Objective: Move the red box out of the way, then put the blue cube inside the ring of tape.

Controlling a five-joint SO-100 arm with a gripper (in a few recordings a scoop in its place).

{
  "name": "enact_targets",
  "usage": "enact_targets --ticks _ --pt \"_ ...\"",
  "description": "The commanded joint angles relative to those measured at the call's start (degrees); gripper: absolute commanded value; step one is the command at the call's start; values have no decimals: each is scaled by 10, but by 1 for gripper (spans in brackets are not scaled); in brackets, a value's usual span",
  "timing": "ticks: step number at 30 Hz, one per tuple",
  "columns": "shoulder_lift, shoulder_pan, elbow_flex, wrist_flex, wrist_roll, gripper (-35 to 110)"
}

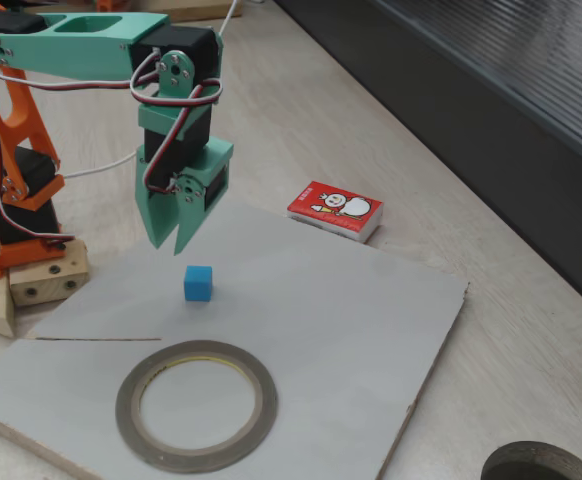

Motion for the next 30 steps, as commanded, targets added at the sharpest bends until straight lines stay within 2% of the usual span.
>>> enact_targets --ticks 1,15,25,30 --pt "11 0 6 3 10 15" --pt "-43 -2 6 8 10 16" --pt "-44 -1 48 8 11 46" --pt "-33 -6 91 9 11 54"
